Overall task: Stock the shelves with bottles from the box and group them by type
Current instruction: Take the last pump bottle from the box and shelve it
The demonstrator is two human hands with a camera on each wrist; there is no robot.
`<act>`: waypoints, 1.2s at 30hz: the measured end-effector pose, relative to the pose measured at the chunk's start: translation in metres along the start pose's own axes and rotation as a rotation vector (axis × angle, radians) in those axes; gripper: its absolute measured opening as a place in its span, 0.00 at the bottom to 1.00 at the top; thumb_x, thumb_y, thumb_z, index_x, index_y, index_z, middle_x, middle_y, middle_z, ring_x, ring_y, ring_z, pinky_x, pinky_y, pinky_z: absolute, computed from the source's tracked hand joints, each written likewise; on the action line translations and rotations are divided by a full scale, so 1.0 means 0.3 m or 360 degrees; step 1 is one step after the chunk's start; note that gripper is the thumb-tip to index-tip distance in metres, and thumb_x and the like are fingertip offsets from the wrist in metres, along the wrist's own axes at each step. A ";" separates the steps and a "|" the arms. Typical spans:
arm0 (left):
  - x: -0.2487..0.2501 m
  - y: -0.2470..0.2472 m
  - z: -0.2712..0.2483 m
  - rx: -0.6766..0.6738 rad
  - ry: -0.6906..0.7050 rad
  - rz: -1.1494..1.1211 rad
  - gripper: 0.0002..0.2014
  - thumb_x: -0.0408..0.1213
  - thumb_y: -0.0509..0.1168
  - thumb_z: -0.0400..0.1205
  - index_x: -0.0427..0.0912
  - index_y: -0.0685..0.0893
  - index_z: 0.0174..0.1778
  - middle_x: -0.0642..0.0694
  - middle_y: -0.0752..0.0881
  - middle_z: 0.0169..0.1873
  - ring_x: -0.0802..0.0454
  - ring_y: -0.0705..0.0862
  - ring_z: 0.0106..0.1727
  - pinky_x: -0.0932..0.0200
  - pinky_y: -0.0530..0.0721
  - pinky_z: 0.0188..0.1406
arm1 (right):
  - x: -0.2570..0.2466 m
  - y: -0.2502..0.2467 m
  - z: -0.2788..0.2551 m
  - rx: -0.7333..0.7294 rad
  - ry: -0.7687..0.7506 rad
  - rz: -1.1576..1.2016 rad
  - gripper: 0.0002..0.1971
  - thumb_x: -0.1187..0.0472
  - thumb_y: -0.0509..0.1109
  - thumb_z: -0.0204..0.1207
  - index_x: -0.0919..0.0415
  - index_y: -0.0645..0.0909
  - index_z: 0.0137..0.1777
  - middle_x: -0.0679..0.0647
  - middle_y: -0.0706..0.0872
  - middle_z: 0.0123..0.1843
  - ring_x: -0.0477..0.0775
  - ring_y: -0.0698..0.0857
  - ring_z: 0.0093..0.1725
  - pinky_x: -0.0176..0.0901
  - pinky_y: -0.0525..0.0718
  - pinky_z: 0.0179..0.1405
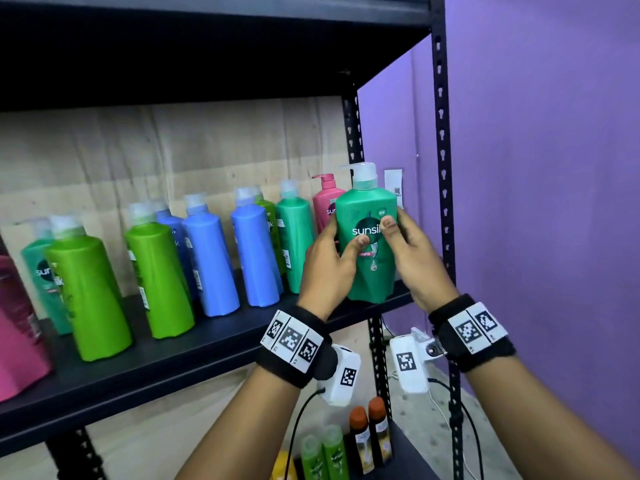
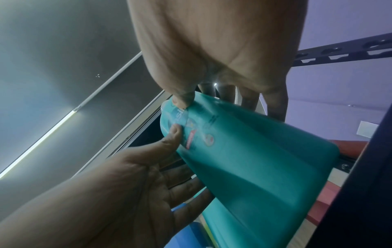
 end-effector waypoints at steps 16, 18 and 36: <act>-0.160 0.080 0.140 -0.0028 -0.0276 -0.0049 0.20 0.41 0.65 0.88 0.44 0.76 0.77 0.44 0.86 0.67 0.44 0.84 0.68 0.44 0.81 0.71 | 0.132 -0.005 0.169 -0.0045 0.0176 -0.0285 0.18 0.50 0.64 0.88 0.56 0.80 0.73 0.54 0.90 0.63 0.55 0.89 0.62 0.61 0.85 0.68; -0.181 0.094 0.164 -0.0035 -0.0330 -0.0051 0.20 0.41 0.64 0.89 0.43 0.75 0.77 0.42 0.85 0.68 0.42 0.84 0.69 0.44 0.81 0.71 | 0.172 -0.009 0.206 -0.0057 0.0193 -0.0320 0.18 0.47 0.64 0.87 0.54 0.80 0.72 0.53 0.90 0.63 0.54 0.90 0.62 0.62 0.85 0.68; -0.254 0.146 0.254 -0.0049 -0.0668 0.0131 0.26 0.37 0.59 0.91 0.43 0.60 0.85 0.35 0.78 0.75 0.35 0.80 0.72 0.45 0.77 0.72 | 0.307 0.006 0.388 -0.0090 0.0304 -0.0845 0.19 0.45 0.58 0.89 0.50 0.77 0.74 0.54 0.87 0.66 0.57 0.86 0.64 0.54 0.81 0.71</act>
Point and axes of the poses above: each hand's wrist, its own z-axis towards the middle knuckle, its own y-axis out of the palm, x = y × z, the point moved 5 cm from there along z, towards the middle knuckle
